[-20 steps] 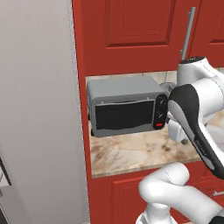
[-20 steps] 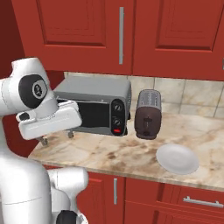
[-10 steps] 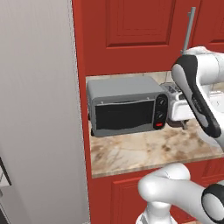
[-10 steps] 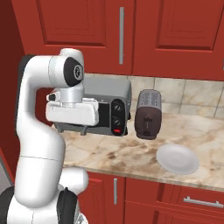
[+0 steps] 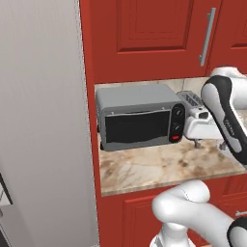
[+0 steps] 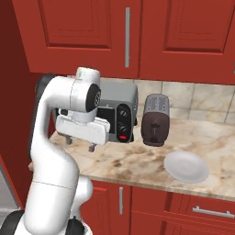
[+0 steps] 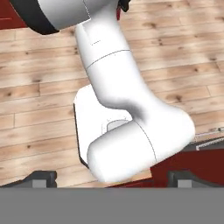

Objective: Pull the toaster oven rack outwards. Pick up the baguette from the plate and place it on the toaster oven rack. Close the toaster oven door fully and set the temperature to the lowest setting.

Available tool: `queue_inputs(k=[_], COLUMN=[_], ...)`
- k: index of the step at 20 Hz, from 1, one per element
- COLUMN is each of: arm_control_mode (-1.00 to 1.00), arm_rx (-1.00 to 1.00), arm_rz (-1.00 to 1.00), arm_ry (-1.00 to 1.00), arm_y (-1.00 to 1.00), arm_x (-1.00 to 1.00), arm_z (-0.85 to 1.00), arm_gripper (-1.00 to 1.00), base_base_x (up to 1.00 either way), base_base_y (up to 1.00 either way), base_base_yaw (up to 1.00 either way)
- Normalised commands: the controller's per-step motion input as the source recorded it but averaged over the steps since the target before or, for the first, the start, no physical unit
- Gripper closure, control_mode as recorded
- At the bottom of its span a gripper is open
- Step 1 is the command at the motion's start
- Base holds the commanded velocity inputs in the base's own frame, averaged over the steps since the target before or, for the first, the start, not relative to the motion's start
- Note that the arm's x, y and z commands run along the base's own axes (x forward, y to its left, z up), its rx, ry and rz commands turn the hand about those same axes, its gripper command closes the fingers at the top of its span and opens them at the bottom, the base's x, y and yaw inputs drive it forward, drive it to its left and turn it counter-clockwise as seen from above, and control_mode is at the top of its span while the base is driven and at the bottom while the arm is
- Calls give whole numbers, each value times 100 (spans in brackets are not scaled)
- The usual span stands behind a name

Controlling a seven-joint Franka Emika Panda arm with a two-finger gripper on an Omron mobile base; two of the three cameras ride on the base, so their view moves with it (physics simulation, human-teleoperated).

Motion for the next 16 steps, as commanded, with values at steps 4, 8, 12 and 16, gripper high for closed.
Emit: queue_inputs(k=[4,8,12,16], arm_control_mode=[-100,-100,-100,-100], arm_rx=[-17,-24,-16,-1], arm_rz=[0,0,0,0], arm_ry=[-75,-60,-45,-24], arm_y=[-3,-14,-11,-8], arm_x=[0,20,31,42], arm_z=[-50,-34,-10,5], arm_gripper=[-100,-100,-100,-100], base_base_x=[0,0,0,0], base_base_y=[0,0,0,0], base_base_yaw=[0,0,0,0])
